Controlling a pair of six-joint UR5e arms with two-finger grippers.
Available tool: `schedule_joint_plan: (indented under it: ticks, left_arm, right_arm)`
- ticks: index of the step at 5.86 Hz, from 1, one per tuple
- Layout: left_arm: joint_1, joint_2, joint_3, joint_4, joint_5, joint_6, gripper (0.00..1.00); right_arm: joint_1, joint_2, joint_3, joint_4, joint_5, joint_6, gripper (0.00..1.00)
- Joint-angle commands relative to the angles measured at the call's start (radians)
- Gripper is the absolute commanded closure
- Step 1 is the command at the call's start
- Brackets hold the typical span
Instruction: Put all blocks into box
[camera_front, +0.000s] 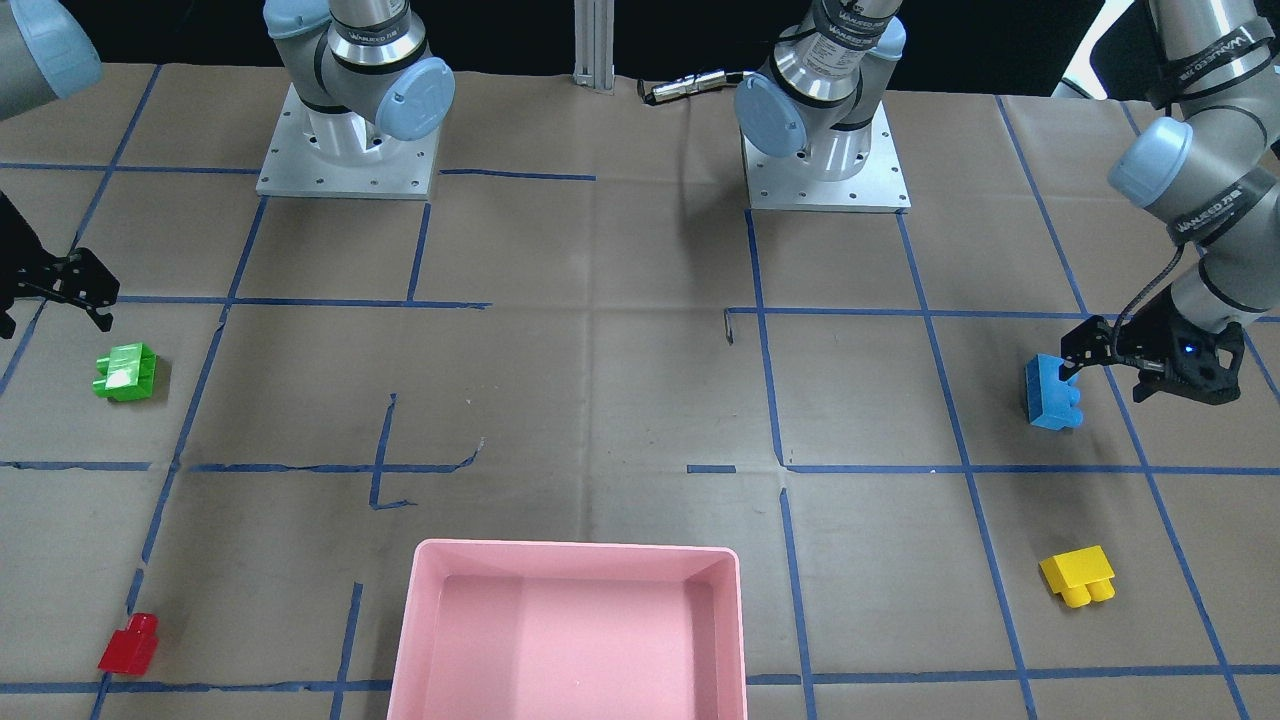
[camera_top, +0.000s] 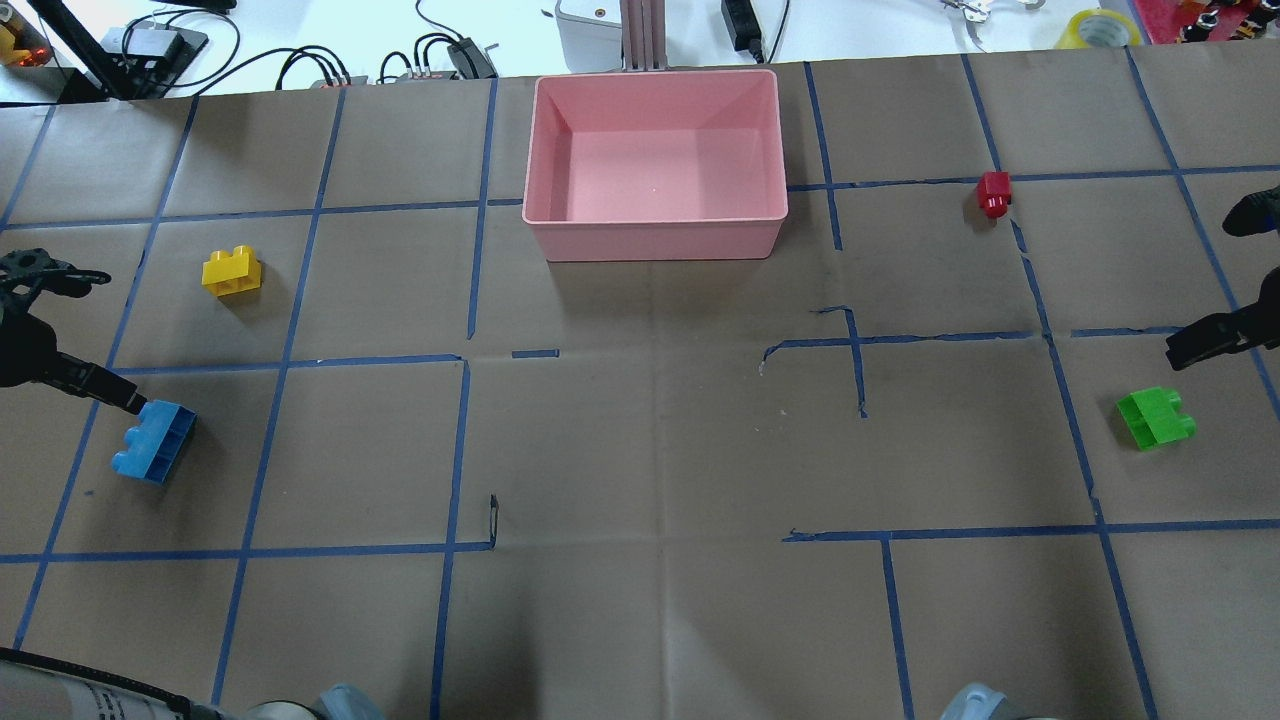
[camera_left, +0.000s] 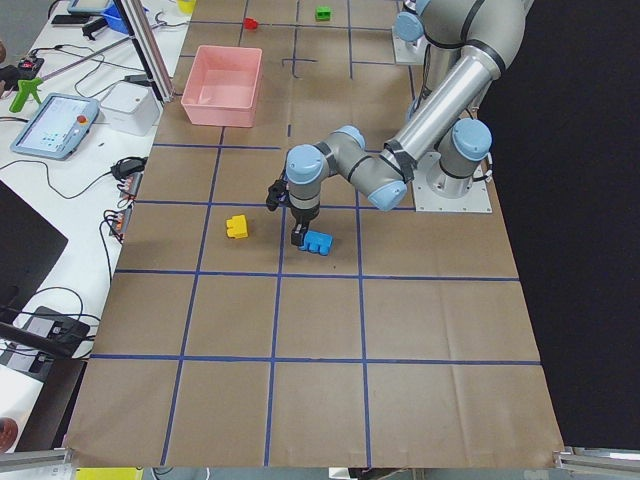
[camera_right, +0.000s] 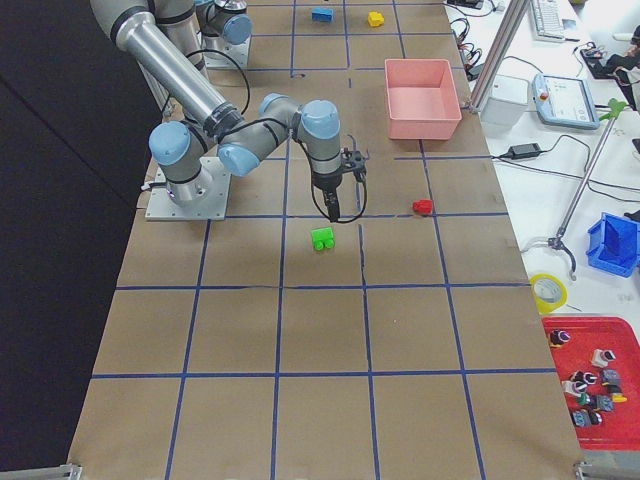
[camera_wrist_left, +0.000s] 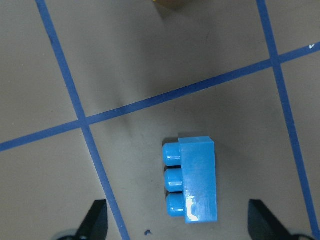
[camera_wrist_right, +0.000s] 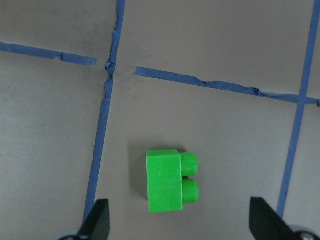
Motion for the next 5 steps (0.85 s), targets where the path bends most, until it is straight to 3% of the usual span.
schedule_joint_plan:
  ticks: [1,5]
  left_arm:
    - [0.000,-0.044,-0.021,0.033,-0.002,0.009,0.01]
    - [0.005,-0.077,-0.042,0.049,0.001,0.020,0.02]
  right_arm:
    - [-0.043,0.084,0.054,-0.108,0.000,-0.016,0.03]
    - [-0.053,0.183,0.131,-0.282,0.000,-0.025,0.02]
